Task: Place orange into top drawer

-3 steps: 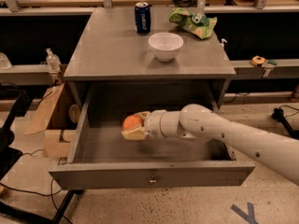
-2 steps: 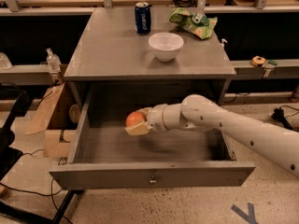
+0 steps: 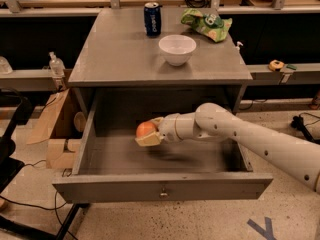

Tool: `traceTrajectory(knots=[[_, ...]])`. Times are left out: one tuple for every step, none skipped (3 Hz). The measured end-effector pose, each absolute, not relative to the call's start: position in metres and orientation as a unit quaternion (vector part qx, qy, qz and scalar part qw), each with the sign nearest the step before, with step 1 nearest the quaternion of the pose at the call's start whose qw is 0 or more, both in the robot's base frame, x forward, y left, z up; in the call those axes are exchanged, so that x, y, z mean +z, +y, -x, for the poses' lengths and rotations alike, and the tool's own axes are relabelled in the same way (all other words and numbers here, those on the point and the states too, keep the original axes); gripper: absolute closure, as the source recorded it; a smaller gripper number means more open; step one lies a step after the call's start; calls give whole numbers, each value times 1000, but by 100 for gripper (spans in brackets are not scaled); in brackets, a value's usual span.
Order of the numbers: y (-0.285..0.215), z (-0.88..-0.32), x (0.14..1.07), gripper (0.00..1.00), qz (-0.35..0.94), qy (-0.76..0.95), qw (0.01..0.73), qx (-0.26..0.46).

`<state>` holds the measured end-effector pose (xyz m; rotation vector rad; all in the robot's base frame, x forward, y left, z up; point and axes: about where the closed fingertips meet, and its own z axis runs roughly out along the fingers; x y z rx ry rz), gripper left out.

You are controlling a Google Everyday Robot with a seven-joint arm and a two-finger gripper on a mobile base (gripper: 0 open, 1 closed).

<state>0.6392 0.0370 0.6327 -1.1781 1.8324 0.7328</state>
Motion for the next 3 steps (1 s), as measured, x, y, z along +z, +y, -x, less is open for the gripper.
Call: traceTrajectory(knots=[[39,-639,632,63,469,727,408,292],[41,-638,631,40,470,726,407,294],[44,-637,631,16,471,725,407,295]])
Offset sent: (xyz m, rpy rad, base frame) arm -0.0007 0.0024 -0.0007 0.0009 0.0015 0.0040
